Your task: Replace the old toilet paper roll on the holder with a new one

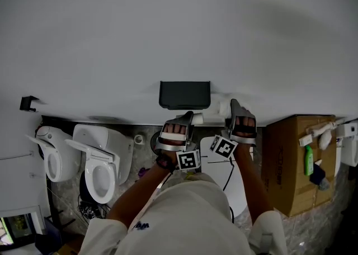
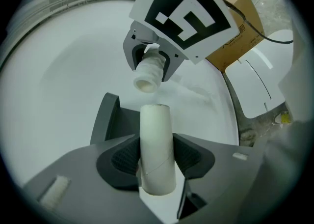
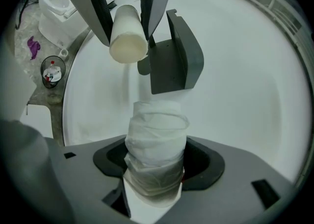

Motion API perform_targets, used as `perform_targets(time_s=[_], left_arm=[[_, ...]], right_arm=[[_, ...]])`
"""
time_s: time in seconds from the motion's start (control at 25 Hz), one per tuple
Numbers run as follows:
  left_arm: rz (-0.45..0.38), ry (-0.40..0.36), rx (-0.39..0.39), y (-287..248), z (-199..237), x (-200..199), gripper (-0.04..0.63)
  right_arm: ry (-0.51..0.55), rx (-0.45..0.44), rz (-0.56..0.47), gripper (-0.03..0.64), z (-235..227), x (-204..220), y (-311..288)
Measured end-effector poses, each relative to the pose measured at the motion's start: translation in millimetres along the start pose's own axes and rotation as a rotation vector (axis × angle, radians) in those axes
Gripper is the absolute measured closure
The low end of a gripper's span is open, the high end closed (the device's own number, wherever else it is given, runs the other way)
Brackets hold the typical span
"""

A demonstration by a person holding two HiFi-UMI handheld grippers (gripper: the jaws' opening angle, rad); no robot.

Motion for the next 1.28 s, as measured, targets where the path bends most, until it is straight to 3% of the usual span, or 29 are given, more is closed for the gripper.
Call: perform_targets(time_s=[0.12, 0.6, 1.28], left_arm=[[0.034, 0.028, 0.012, 3.6, 3.2, 10.1, 0.399], [0.116, 0.098, -0.060, 15.8, 21.2, 46.0, 0.399], [0.197, 0.132, -0.090, 28.1, 28.7, 83.9, 0.399]], right_arm=[[0.005, 0.011, -0.018, 0.324, -2.3, -10.6, -2.0], [0.030, 0.009, -0.079, 0.324, 0.1, -47.6, -5.2], [0.073, 0.018, -0.124, 0.325, 0.5, -99.0, -4.9]])
Point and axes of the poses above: the fingertips, and each gripper's own axes: y backward along the fingers, z to its left, x out of its underside, the point moved 10 cm from there along y, backward along the fingers, and after that the axes turned 15 degrees about y, right-handed, at the moved point
